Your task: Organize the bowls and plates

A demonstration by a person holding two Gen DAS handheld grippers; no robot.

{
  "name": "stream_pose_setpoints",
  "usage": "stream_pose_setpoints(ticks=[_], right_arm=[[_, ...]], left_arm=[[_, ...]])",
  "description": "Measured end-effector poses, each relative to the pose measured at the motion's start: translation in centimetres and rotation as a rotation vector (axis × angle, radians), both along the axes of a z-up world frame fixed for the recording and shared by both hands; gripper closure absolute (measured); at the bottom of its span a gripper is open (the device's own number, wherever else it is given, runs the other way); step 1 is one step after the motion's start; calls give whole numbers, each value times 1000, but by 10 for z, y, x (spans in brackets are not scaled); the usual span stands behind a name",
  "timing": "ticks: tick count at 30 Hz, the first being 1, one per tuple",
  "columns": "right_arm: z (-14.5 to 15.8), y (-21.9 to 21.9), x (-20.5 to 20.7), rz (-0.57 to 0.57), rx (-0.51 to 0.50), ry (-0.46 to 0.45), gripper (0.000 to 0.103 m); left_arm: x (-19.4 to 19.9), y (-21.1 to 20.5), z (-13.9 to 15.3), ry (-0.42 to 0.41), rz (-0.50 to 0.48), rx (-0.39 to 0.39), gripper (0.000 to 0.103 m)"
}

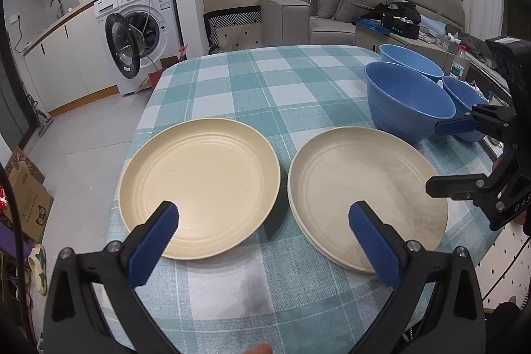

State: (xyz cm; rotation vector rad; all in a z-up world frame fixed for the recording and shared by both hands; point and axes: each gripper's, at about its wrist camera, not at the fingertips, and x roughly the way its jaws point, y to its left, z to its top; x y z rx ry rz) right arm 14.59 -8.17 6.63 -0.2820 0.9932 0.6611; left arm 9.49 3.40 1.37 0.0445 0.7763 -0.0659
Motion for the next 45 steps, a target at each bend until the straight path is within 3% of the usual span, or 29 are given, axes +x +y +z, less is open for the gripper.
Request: stream_pose_setpoints(ticks=[15, 35, 45], right_arm=[[17, 11, 0, -7, -7, -37, 1], [40, 59, 18, 17, 77, -57, 1], [44, 76, 30, 14, 80, -72, 1]], left_arm=[[-15, 27, 5, -30, 71, -9, 0], [-13, 75, 6, -54, 234, -17, 0], [-7, 83, 12, -80, 288, 50, 0]])
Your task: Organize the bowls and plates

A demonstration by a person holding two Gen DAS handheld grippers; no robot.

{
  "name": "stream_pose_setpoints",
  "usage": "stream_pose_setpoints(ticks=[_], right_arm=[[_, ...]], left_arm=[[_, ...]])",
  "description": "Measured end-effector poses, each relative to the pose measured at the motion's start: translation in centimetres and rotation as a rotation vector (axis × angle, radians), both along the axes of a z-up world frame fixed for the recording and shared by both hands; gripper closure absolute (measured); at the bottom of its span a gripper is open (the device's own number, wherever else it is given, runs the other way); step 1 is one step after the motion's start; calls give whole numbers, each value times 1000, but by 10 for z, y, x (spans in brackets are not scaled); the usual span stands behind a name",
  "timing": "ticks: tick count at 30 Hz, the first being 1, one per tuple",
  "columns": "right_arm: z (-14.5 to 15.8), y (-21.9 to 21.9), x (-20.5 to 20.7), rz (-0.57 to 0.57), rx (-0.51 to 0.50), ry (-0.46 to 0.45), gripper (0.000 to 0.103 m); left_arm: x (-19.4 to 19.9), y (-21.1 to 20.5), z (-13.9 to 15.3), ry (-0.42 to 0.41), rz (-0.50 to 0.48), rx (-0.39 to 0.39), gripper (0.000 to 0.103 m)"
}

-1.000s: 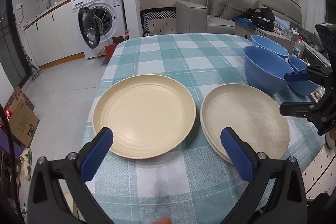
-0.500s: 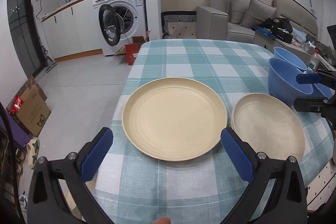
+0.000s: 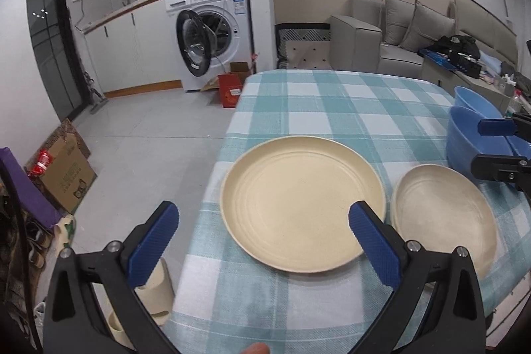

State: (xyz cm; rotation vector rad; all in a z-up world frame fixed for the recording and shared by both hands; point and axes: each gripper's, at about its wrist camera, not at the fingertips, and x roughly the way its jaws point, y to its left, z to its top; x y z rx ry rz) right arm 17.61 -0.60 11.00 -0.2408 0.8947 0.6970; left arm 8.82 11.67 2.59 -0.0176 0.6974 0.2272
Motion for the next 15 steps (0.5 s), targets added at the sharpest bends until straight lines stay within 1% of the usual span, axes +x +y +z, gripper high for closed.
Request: stream_pose_setpoints(ticks=[8, 15], right_arm=[[-4, 16, 13, -3, 8, 7, 1], [-9, 31, 22, 8, 3, 14, 1]], left_arm=[[1, 10, -1, -8, 30, 11, 0], [4, 21, -7, -9, 51, -19, 0]])
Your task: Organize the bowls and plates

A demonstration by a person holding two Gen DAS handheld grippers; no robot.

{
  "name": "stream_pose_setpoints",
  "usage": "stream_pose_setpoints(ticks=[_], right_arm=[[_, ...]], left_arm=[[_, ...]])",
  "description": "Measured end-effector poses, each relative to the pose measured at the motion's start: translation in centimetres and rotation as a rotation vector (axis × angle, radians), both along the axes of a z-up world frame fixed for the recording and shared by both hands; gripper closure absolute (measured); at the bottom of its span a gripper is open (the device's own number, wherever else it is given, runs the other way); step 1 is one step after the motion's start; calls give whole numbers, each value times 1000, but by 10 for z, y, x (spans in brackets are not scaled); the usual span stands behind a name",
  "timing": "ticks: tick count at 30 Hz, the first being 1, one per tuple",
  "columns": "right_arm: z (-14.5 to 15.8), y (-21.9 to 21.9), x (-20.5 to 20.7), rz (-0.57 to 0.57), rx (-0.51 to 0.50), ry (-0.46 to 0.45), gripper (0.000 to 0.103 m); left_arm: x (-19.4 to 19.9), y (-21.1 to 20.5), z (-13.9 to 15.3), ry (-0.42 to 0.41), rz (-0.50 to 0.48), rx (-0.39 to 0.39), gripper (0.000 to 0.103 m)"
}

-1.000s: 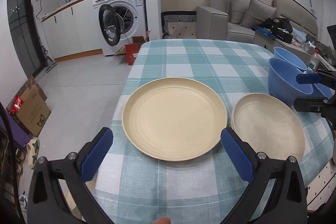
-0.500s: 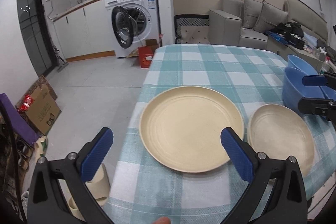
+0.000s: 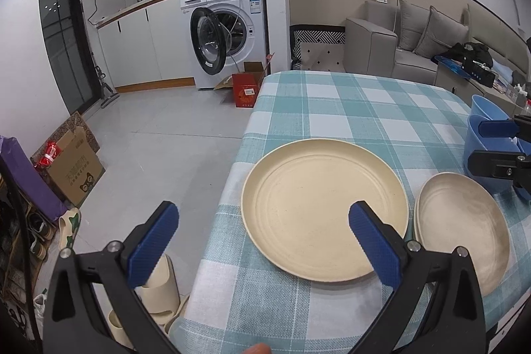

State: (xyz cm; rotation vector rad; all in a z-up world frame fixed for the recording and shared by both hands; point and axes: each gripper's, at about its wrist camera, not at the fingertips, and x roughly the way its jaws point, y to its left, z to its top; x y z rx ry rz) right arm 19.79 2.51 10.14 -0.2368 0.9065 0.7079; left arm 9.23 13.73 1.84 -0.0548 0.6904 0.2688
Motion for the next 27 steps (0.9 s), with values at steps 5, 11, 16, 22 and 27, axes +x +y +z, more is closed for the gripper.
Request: stream_pose_setpoints(ticks=[5, 11, 16, 22, 27], right_arm=[[-6, 8, 5, 3, -4, 12, 1], [-15, 18, 13, 10, -16, 29, 1], [-26, 26, 19, 20, -22, 58, 1], [-40, 36, 26, 33, -32, 94, 1], [-48, 40, 33, 24, -19, 136, 1]], left_arm=[[4, 6, -6, 12, 13, -3, 0], [7, 13, -13, 20, 31, -16, 0], [10, 21, -22, 32, 26, -56, 0], [13, 24, -30, 28, 28, -71, 0], [15, 28, -38, 29, 35, -86, 1]])
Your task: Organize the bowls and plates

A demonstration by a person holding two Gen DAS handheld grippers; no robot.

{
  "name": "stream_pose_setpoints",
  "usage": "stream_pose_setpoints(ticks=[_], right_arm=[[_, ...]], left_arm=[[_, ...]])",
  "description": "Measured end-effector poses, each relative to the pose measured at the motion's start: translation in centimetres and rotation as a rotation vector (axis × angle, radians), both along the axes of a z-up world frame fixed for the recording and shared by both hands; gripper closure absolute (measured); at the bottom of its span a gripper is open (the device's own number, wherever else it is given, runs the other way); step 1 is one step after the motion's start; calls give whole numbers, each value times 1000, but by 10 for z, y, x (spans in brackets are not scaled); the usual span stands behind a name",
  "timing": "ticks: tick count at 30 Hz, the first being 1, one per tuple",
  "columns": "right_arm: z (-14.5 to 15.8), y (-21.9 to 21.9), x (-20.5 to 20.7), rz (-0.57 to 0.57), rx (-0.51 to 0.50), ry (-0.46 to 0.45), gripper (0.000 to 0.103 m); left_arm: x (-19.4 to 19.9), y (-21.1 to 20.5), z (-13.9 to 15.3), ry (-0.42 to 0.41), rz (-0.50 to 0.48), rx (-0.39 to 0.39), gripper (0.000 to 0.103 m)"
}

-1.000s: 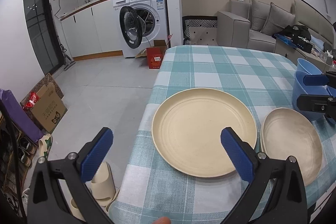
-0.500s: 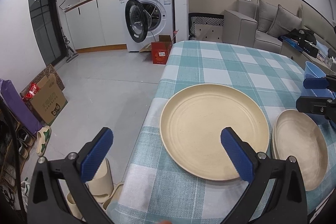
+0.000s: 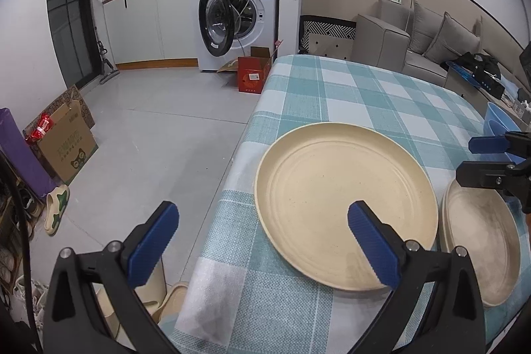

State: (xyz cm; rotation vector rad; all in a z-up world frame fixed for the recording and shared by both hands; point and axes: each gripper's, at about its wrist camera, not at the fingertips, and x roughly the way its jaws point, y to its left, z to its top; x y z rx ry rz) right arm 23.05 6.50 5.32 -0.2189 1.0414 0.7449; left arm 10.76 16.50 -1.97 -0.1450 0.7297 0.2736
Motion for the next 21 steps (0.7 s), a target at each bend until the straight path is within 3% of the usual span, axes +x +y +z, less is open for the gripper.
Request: stream_pose_setpoints(ticks=[8, 13, 21], right_arm=[[-14, 8, 9, -7, -26, 28, 2], [-24, 14, 14, -8, -50, 37, 11], [-33, 21, 16, -4, -59, 46, 13]], left_arm=[[6, 1, -13, 32, -5, -9, 1], [9, -1, -19, 41, -19, -15, 1], [12, 1, -25, 54, -3, -18, 1]])
